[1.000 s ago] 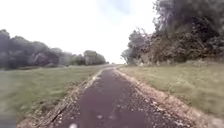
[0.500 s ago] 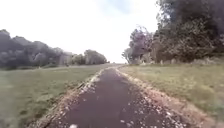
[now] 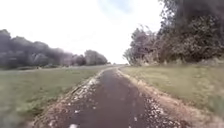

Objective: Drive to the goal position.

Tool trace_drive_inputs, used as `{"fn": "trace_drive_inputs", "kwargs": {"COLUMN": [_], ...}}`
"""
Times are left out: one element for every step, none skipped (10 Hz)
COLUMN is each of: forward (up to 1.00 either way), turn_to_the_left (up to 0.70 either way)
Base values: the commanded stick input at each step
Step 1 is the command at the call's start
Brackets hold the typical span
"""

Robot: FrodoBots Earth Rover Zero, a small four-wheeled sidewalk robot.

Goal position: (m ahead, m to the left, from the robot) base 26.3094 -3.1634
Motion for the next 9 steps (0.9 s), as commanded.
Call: {"fn": "trace_drive_inputs", "kwargs": {"forward": [0.85,0.85,0.85,0.85,0.85,0.85,0.85,0.85,0.85], "turn_to_the_left": [0.0,0.0,0.0,0.0,0.0,0.0,0.0,0.0,0.0]}}
